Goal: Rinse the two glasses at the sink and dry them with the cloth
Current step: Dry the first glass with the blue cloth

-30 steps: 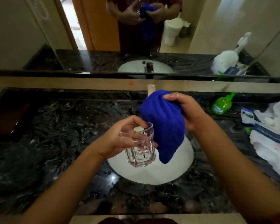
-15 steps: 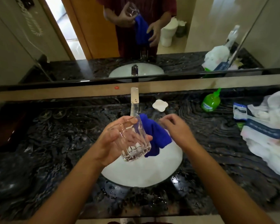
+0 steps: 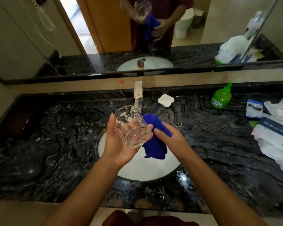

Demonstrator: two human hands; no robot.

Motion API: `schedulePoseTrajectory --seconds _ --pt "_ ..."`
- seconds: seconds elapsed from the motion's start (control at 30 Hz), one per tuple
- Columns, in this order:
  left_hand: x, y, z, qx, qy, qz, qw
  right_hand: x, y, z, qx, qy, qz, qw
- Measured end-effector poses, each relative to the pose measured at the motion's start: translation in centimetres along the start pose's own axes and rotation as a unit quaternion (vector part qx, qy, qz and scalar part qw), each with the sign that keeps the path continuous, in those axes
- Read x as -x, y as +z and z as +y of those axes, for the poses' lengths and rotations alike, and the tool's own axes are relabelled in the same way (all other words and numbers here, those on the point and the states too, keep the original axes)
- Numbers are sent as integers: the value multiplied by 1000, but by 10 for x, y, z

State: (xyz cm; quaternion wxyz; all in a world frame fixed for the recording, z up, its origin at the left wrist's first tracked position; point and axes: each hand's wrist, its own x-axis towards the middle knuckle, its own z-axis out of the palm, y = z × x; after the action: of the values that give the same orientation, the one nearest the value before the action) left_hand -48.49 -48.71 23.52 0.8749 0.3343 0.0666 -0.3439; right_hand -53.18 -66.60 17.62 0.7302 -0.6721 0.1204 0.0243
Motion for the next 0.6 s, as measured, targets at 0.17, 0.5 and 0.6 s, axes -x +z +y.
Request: schedulePoseTrajectory --seconds 0.17,0.5,0.6 --pt "-5 -20 -17 78 -19 69 994 -7 -11 3 -63 42 96 992" --pt "-10 -66 9 -46 -58 67 995 -5 17 -63 -15 -64 161 985" --pt "-11 -69 30 -58 -52 33 996 -1 65 -62 56 -118 164 978"
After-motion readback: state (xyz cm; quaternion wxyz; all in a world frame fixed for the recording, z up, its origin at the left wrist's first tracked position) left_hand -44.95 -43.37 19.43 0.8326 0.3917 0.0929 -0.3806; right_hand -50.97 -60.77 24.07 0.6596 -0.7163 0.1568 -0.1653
